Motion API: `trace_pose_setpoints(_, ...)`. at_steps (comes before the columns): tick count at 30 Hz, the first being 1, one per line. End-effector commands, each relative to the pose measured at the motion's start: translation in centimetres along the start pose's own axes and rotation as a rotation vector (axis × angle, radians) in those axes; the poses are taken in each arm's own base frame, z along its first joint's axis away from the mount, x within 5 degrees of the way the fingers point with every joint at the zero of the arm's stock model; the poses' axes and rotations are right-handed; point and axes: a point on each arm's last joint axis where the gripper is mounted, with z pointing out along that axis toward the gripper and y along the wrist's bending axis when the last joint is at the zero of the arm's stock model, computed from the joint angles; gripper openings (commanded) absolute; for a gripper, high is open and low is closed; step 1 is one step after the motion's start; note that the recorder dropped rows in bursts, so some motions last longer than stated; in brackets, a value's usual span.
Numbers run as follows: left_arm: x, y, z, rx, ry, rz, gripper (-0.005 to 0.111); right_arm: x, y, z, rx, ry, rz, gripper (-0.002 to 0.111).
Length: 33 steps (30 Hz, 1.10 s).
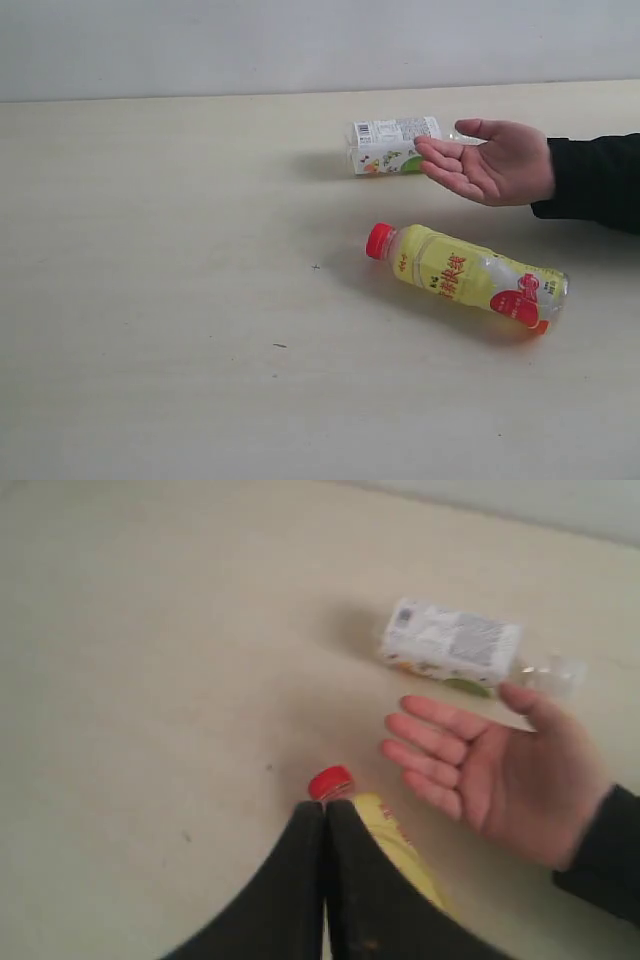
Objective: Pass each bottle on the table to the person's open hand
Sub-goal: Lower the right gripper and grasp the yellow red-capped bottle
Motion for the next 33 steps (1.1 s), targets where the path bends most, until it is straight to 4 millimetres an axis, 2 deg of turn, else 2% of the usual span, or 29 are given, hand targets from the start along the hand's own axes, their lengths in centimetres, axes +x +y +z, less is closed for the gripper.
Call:
trace_pose_setpoints(1, 0.1, 0.1, 0.0, 0.003, -0.004, 0.006, 0.0, 0.3, 0.5, 5.9, 0.059, 0.283, -0.215, 0.0)
trace_pose_setpoints(3, 0.1, 0.1, 0.0, 0.003, -0.004, 0.006, 0.0, 0.7, 1.2, 9.1, 0.059, 0.386, -0.29, 0.003)
trace_pose_setpoints(5, 0.1, 0.1, 0.0, 0.003, -0.004, 0.006, 0.0, 2.0, 2.5, 12.4, -0.016, 0.485, -0.354, 0.012)
trace_pose_setpoints(7, 0.1, 0.1, 0.0, 0.003, -0.004, 0.006, 0.0, 4.6, 3.2, 15.6, -0.087, 0.623, -0.471, 0.029)
trace_pose_setpoints(8, 0.1, 0.1, 0.0, 0.003, -0.004, 0.006, 0.0, 6.0, 3.1, 16.8, -0.112, 0.691, -0.528, 0.041)
trace_pose_setpoints(10, 0.1, 0.1, 0.0, 0.003, -0.004, 0.006, 0.0, 7.6, 2.8, 18.1, -0.165, 0.764, -0.63, 0.056)
trace_pose_setpoints(11, 0.1, 0.1, 0.0, 0.003, -0.004, 0.006, 0.0, 8.5, 2.6, 18.8, -0.207, 0.802, -0.68, 0.07)
trace_pose_setpoints(13, 0.1, 0.1, 0.0, 0.003, -0.004, 0.006, 0.0, 8.8, 2.4, 19.3, -0.203, 0.808, -0.666, 0.08)
trace_pose_setpoints(15, 0.1, 0.1, 0.0, 0.003, -0.004, 0.006, 0.0, 8.3, 2.2, 19.7, -0.131, 0.747, -0.609, 0.08)
trace_pose_setpoints(18, 0.1, 0.1, 0.0, 0.003, -0.004, 0.006, 0.0, 8.3, 1.7, 20.0, -0.061, 0.761, -0.58, 0.08)
trace_pose_setpoints(22, 0.1, 0.1, 0.0, 0.003, -0.004, 0.006, 0.0, 8.6, 0.3, 21.4, 0.055, 0.787, -0.585, 0.08)
trace_pose_setpoints(28, 0.1, 0.1, 0.0, 0.003, -0.004, 0.006, 0.0, 8.5, -0.5, 24.4, 0.095, 0.677, -0.616, 0.08)
trace_pose_setpoints(33, 0.1, 0.1, 0.0, 0.003, -0.004, 0.006, 0.0, 8.9, -0.7, 25.4, 0.093, 0.68, -0.615, 0.08)
